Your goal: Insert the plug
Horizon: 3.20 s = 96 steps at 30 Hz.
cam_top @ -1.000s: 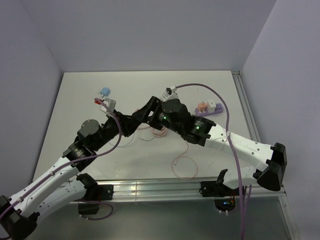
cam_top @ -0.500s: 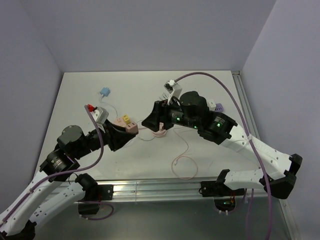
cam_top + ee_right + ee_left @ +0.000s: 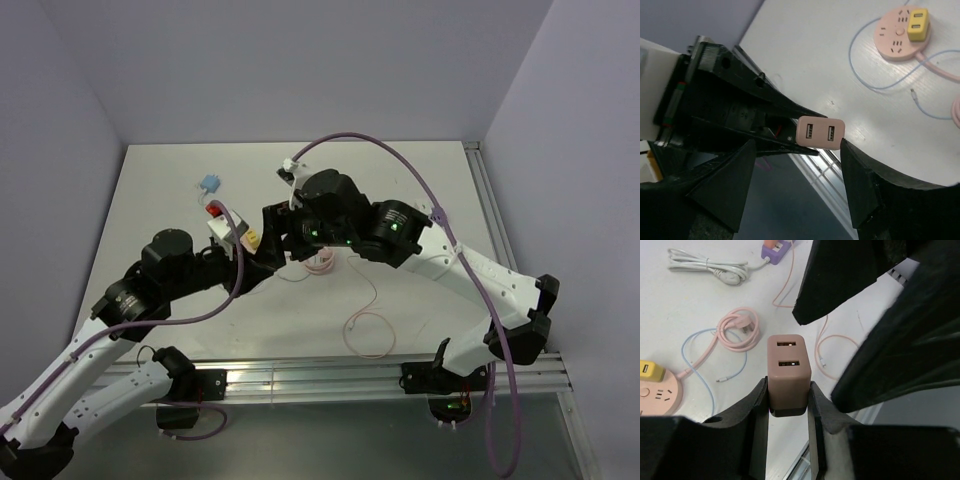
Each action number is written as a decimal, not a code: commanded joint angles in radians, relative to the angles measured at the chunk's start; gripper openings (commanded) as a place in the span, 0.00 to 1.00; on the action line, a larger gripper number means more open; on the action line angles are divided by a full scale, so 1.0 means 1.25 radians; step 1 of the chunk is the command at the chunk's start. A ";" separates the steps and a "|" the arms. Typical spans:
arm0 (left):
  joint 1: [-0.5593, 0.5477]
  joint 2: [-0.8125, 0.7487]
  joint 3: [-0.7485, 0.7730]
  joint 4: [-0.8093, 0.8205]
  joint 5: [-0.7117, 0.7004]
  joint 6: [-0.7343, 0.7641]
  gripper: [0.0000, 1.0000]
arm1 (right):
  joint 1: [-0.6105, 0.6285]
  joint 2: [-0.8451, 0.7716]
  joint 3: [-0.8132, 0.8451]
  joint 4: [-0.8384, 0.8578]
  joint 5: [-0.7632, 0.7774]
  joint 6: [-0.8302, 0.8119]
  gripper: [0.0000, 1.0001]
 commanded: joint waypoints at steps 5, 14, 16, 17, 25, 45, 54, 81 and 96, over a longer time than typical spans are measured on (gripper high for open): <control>0.002 -0.012 0.036 0.023 -0.002 0.042 0.00 | 0.025 0.077 0.094 -0.137 0.067 -0.031 0.70; 0.002 -0.026 0.040 0.024 0.009 0.048 0.00 | 0.026 0.122 0.114 -0.142 -0.012 -0.048 0.60; 0.001 -0.025 0.040 0.020 0.003 0.050 0.00 | 0.025 0.122 0.110 -0.140 -0.021 -0.048 0.56; 0.001 -0.025 0.040 0.018 -0.002 0.052 0.00 | 0.025 0.121 0.109 -0.138 -0.040 -0.050 0.55; 0.002 -0.025 0.037 0.018 -0.029 0.048 0.00 | 0.025 0.112 0.065 -0.133 -0.080 -0.046 0.31; 0.002 -0.213 0.133 -0.152 -0.520 -0.241 1.00 | 0.025 0.169 0.040 0.148 0.253 -0.216 0.00; 0.002 -0.302 0.143 -0.153 -0.563 -0.302 0.99 | 0.030 0.351 0.066 0.358 0.285 -0.310 0.00; 0.002 -0.322 0.126 -0.132 -0.537 -0.266 1.00 | -0.011 0.699 0.362 0.292 0.324 -0.315 0.00; 0.001 -0.327 0.131 -0.142 -0.537 -0.275 1.00 | -0.018 0.712 0.307 0.299 0.362 -0.295 0.00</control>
